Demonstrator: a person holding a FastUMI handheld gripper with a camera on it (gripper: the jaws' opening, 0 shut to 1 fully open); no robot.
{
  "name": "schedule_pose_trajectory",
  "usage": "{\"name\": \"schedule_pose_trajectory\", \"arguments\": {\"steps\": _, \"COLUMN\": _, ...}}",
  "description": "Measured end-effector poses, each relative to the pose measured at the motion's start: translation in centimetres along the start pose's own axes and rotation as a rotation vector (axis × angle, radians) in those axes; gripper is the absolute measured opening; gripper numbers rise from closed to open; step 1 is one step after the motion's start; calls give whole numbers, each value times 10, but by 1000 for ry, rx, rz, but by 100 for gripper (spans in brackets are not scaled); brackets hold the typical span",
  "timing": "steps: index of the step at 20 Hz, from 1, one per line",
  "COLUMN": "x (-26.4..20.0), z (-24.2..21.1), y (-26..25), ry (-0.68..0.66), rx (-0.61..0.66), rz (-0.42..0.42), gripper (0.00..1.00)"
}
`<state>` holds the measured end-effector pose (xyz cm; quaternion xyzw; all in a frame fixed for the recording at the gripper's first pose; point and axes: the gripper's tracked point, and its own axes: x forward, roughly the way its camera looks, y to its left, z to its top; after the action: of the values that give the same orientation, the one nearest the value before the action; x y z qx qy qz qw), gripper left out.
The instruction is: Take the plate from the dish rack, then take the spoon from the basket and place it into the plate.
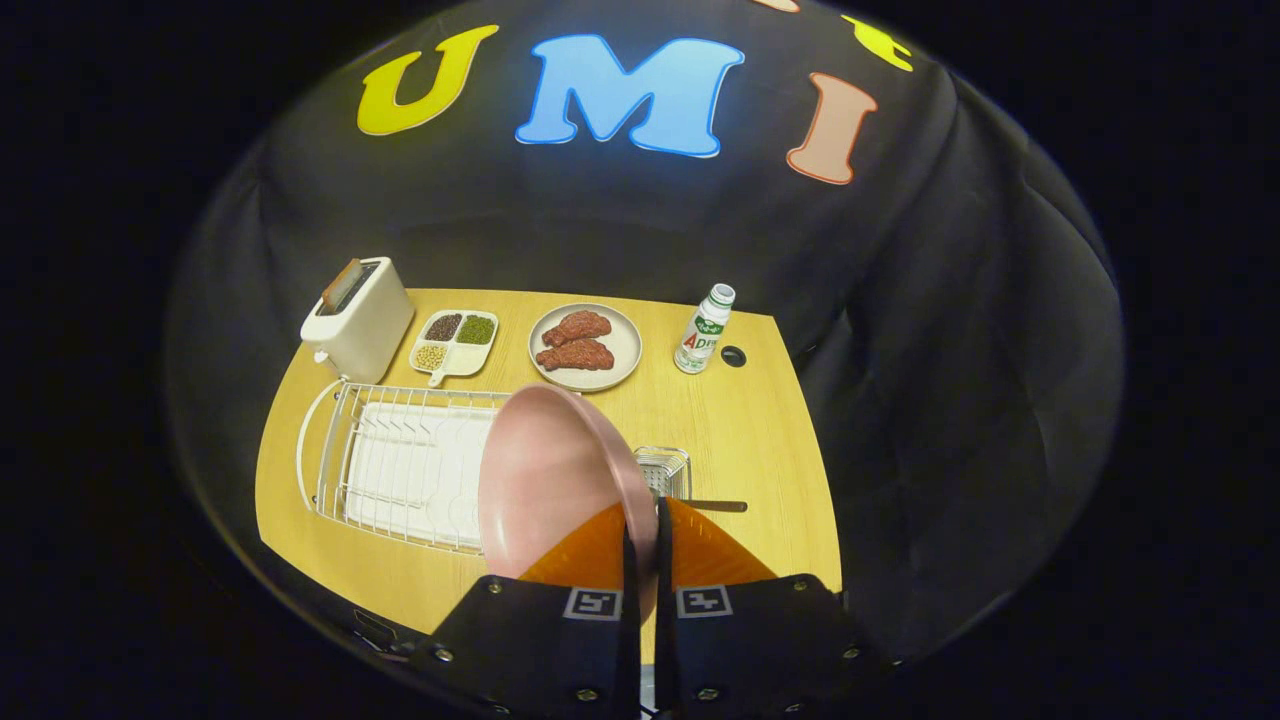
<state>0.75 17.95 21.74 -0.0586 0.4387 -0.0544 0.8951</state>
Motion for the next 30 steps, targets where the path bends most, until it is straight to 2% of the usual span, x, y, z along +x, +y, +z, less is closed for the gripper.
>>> {"name": "schedule_pose_trajectory", "arguments": {"steps": 5, "x": 0, "z": -40, "y": -12, "ry": 16, "rx": 41, "rz": 94, "gripper": 6}}
{"name": "schedule_pose_trajectory", "arguments": {"steps": 10, "x": 17, "z": -92, "y": 1, "ry": 66, "rx": 66, "rz": 212, "gripper": 6}}
{"name": "schedule_pose_trajectory", "arguments": {"steps": 16, "x": 29, "z": -143, "y": 23, "ry": 126, "rx": 113, "rz": 309, "gripper": 5}}
{"name": "schedule_pose_trajectory", "arguments": {"steps": 25, "x": 73, "z": -207, "y": 45, "ry": 212, "rx": 158, "rz": 359, "gripper": 6}}
{"name": "schedule_pose_trajectory", "arguments": {"steps": 30, "x": 100, "z": -228, "y": 48, "ry": 238, "rx": 89, "rz": 345, "gripper": 6}}
